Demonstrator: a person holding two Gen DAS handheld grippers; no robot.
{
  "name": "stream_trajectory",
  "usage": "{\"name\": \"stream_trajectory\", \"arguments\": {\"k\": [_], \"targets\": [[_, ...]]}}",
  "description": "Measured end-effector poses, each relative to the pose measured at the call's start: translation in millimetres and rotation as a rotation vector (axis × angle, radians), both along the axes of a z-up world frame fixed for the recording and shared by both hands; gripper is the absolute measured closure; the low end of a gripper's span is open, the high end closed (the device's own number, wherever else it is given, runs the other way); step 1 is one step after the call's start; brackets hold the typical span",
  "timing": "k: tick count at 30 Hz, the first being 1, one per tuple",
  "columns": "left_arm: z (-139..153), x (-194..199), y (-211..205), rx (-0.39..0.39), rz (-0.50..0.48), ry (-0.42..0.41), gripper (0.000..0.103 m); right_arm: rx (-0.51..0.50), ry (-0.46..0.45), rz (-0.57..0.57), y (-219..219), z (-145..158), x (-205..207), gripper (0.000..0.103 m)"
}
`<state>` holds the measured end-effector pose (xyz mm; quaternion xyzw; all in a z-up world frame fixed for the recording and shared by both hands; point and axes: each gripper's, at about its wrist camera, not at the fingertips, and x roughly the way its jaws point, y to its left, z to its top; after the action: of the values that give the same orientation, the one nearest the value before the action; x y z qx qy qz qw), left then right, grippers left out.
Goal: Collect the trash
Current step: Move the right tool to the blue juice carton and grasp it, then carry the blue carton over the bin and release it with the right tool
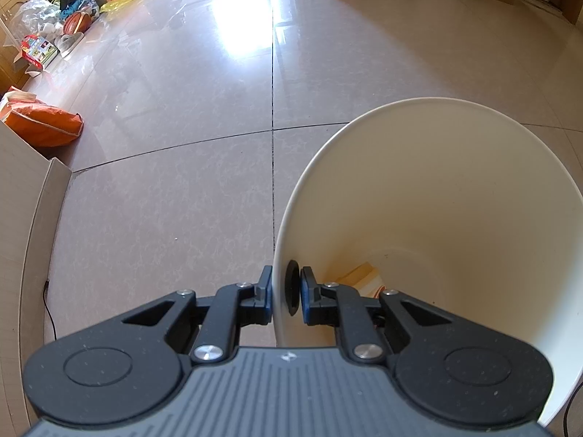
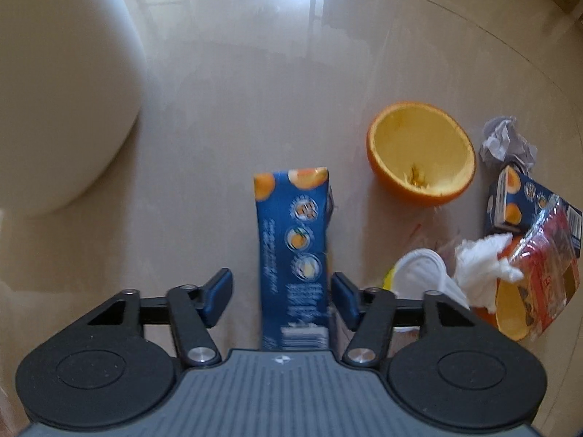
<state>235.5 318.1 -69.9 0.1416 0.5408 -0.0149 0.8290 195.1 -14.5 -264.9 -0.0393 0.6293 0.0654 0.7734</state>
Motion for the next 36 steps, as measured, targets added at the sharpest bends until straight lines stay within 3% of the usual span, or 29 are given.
{"name": "stream_trajectory", "arguments": {"k": [7,16,21,28,36], "targets": [[0,0,0,0.002,0.000,0.000,0.091,0.007,0.015,-0.057,-7,6,8,0.066],[-1,1,-1,-0.001,0.001,0.001,0.091,0.041,0.011,-0.099,-15,28,13,0.066],[-1,1,0,-0.005,0.003,0.002,0.091,0.056,-0.010,-0.086,-17,57,9,0.066],[-2,0,-1,0.009,-0.009,0.001,0.091,0.064,-0.070,0.006,-10,134,4,0.066],[-2,0,-3,0.009,-0.009,0.001,0.091,0.115,-0.199,0.131,17,256,12,0.066]]}}
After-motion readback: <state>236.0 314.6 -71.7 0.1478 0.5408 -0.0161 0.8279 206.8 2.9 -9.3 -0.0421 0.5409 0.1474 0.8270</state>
